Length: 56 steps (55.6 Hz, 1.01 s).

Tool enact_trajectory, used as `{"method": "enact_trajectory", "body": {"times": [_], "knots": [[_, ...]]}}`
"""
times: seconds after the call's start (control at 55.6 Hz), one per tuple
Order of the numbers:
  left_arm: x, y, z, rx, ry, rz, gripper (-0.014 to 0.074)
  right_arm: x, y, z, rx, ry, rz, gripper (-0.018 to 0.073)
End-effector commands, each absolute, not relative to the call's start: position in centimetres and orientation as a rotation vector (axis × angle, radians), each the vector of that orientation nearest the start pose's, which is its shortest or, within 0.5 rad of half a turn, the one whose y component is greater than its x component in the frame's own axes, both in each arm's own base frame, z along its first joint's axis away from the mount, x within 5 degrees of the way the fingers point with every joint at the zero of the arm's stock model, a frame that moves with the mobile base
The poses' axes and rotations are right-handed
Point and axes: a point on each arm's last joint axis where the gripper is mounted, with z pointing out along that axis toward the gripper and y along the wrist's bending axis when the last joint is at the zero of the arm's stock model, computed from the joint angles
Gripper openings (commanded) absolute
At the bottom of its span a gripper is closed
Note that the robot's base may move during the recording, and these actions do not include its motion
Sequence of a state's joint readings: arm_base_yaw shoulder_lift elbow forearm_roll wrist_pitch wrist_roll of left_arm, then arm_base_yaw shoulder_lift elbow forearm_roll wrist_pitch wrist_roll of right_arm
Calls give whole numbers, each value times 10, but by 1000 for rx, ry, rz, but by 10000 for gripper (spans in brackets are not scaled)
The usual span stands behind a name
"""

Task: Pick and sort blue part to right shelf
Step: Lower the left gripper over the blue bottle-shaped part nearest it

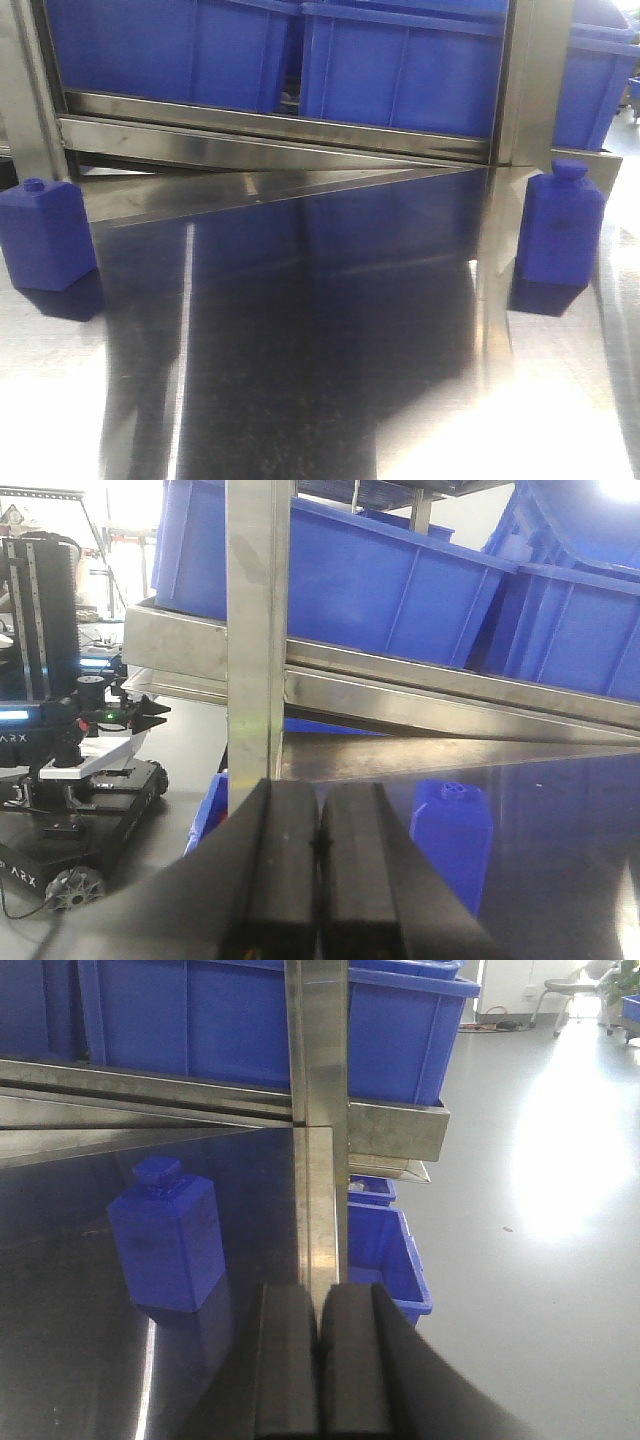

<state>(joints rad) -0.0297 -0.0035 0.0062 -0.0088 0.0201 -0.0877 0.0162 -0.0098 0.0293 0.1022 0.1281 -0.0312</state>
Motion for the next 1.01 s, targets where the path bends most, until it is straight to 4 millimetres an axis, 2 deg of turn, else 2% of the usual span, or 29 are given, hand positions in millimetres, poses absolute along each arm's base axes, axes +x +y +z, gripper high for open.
{"method": "enact_trajectory", "body": {"times": [0.0, 0.683, 0.809, 0.899, 0.988], "knots": [[55, -2, 208, -53, 1425, -111, 134, 55, 1, 204, 46, 1517, 71, 60], [54, -1, 214, -52, 1368, -112, 134, 55, 1, 204, 46, 1517, 71, 60], [49, -1, 238, -74, 1258, -141, 134, 55, 1, 204, 46, 1517, 71, 60], [44, -1, 262, -61, 1306, -130, 134, 55, 1, 204, 46, 1512, 71, 60], [36, -1, 297, -54, 1371, -121, 134, 55, 1, 205, 47, 1503, 71, 60]]}}
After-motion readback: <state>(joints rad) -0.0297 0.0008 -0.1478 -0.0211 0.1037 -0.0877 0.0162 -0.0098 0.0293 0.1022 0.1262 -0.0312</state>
